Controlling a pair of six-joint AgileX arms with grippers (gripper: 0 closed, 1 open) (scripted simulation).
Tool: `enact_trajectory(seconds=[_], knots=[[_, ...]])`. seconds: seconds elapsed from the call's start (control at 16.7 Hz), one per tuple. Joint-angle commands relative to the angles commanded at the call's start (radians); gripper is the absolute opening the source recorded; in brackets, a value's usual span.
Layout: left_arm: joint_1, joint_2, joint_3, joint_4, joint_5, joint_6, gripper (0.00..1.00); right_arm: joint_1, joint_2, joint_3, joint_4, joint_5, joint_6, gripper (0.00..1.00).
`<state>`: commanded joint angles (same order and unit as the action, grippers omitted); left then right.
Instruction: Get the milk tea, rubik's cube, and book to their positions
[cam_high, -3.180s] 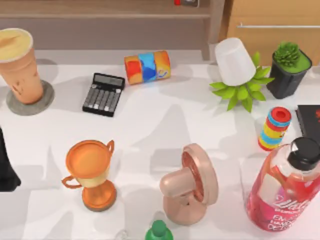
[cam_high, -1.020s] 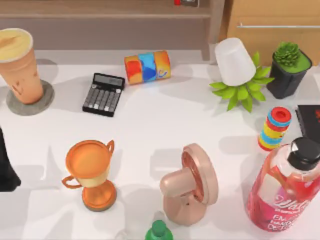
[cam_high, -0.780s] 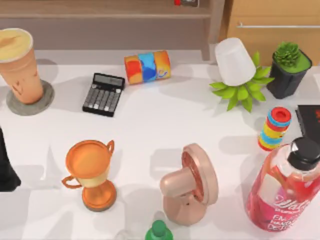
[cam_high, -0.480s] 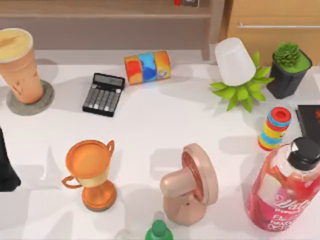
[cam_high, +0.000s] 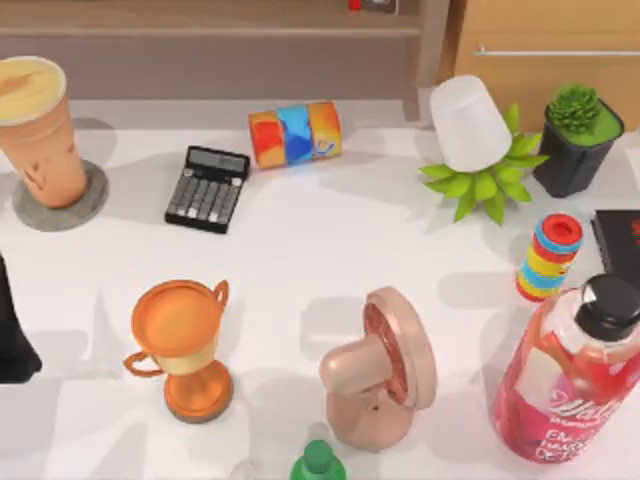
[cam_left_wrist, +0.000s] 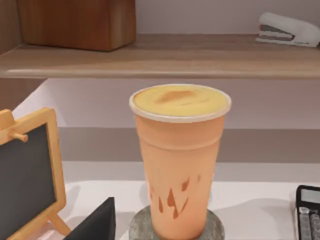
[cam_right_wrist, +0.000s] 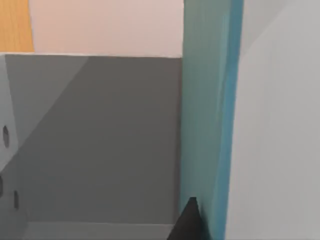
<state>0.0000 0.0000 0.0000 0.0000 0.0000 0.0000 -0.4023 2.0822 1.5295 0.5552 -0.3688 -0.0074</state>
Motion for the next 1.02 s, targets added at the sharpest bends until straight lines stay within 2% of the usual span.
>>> enact_trajectory(seconds=[0.54,0.78,1.02], knots=[[0.0,0.0,0.0,0.0,0.0,0.0,1.0,-0.003,-0.053,-0.04,0.005,0.004,0.033,0.0],[0.0,0.0,0.0,0.0,0.0,0.0,1.0,0.002,-0.178,-0.182,0.089,0.049,0.208,0.0],[0.0,0.0,0.0,0.0,0.0,0.0,1.0,0.011,-0.369,-0.426,0.202,0.106,0.483,0.0]])
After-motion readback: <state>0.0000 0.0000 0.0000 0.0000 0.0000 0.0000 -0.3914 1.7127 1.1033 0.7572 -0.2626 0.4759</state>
